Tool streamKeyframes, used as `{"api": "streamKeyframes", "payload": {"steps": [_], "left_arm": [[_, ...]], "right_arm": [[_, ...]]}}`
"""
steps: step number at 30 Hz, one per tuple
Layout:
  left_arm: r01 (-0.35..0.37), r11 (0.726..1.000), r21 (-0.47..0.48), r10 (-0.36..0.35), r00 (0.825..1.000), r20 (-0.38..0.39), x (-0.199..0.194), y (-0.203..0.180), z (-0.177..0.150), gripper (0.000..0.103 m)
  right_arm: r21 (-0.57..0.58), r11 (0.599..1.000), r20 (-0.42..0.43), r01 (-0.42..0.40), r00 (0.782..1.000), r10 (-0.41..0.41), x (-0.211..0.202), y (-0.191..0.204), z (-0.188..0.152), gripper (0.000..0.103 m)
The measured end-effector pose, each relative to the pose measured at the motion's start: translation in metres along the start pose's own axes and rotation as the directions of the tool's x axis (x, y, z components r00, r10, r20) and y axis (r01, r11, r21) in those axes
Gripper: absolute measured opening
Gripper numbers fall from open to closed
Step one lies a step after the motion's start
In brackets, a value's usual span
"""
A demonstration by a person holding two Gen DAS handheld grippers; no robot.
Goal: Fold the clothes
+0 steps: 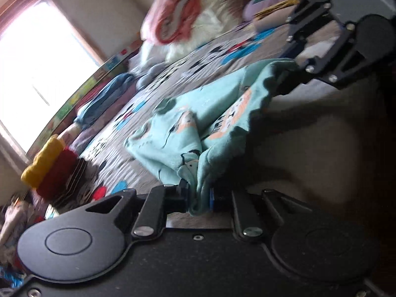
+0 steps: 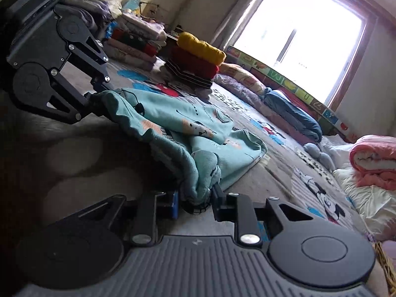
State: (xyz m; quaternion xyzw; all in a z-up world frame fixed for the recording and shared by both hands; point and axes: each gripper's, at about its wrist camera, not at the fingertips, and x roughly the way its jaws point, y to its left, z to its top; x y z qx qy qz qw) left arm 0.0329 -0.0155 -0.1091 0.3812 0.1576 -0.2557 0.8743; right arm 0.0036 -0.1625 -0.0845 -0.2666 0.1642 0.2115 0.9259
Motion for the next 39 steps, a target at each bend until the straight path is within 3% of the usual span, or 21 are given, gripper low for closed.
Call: {"api": "streamKeyframes", "payload": {"steps": [3, 11, 16, 22, 28, 33, 36, 39], "left_arm": [[0.056, 0.998, -0.019, -0.055, 0.998, 0.041, -0.022, -0.001, 0.009, 0.012], [0.150, 0.964, -0.221, -0.100, 0.970, 0.220, -0.052, 0.030, 0.029, 0.014], [0.211, 0.883, -0.420, -0.074, 0.945, 0.320, -0.035, 0.065, 0.031, 0.016], [0.260, 0.787, -0.560, -0.047, 0.930, 0.365, 0.002, 0.102, 0.028, 0.016], [0.327, 0.662, -0.675, -0.053, 0.918, 0.393, 0.047, 0.143, 0.022, 0.016], [0.372, 0.582, -0.723, -0.091, 0.913, 0.397, 0.092, 0.169, 0.011, 0.016], [0.412, 0.525, -0.745, -0.111, 0.901, 0.420, 0.114, 0.181, 0.003, 0.016], [0.432, 0.496, -0.753, -0.125, 0.894, 0.431, 0.132, 0.189, 0.000, 0.015]], "right_arm": [[0.017, 1.000, 0.020, -0.019, 1.000, 0.019, -0.030, -0.007, -0.004, 0.026], [0.156, 0.988, 0.157, 0.002, 0.987, -0.027, -0.084, -0.035, 0.004, 0.027], [0.305, 0.952, 0.227, -0.013, 0.972, -0.059, -0.075, -0.070, 0.010, 0.028], [0.455, 0.887, 0.288, -0.082, 0.956, -0.059, -0.035, -0.113, 0.014, 0.028], [0.594, 0.782, 0.331, -0.189, 0.943, -0.024, 0.024, -0.162, 0.011, 0.027], [0.682, 0.685, 0.329, -0.257, 0.944, 0.026, 0.078, -0.195, 0.003, 0.024], [0.746, 0.593, 0.328, -0.302, 0.942, 0.066, 0.106, -0.208, -0.007, 0.023], [0.805, 0.482, 0.344, -0.345, 0.934, 0.096, 0.129, -0.219, -0.020, 0.020]]}}
